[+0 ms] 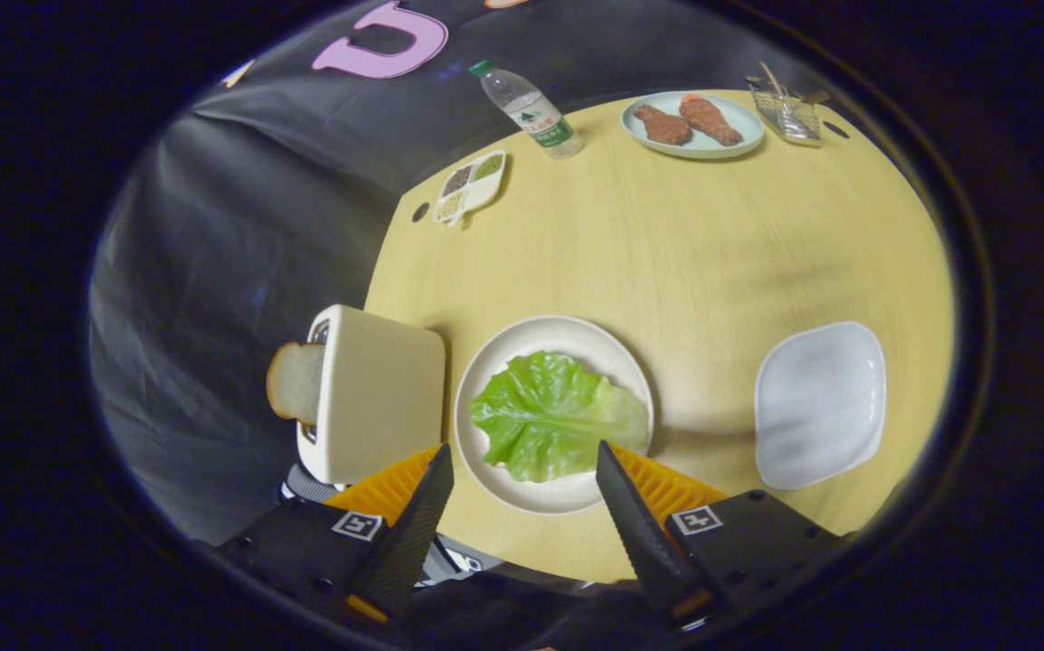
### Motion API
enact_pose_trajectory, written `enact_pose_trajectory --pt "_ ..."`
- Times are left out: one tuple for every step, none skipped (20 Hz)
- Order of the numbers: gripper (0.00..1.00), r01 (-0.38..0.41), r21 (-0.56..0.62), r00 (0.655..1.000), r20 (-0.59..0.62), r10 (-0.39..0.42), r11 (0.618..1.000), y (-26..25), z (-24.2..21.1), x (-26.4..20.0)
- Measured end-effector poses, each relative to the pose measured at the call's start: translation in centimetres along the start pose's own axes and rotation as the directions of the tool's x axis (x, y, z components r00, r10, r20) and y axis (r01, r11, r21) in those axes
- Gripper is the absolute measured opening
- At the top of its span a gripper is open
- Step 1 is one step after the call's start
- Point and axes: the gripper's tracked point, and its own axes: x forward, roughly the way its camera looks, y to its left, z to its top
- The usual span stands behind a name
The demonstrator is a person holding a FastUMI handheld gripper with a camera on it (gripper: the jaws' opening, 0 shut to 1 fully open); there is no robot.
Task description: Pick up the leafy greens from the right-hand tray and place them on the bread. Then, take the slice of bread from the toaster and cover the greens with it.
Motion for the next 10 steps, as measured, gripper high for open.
enact_pose_trajectory --pt "0.99 -0.013 -0.002 1.000 -0.003 0.013 1.000 1.2 0.4 -0.4" --pt "0.99 -0.027 -0.005 1.000 -0.003 0.027 1.000 2.3 0.9 -0.7" --pt "0.99 -0.042 -0.014 0.999 -0.001 0.042 0.999 3.5 1.6 -0.9" --pt "0.99 -0.052 -0.028 0.999 0.001 0.052 0.998 4.7 2.1 -1.0" --pt "0.99 -0.059 -0.044 0.998 0.008 0.059 0.997 5.7 2.8 -1.0" --pt "0.99 -0.070 -0.052 0.997 0.015 0.071 0.996 7.1 3.5 -0.9" --pt "0.99 -0.085 -0.051 0.996 0.016 0.086 0.995 8.4 3.9 -0.8" --pt "0.99 -0.110 -0.047 0.994 0.009 0.110 0.993 10.0 3.9 -0.8" --pt "0.99 -0.131 -0.043 0.991 -0.004 0.131 0.990 11.5 3.9 -0.7" --pt "0.99 -0.151 -0.042 0.988 -0.018 0.151 0.988 13.0 3.8 -0.6"
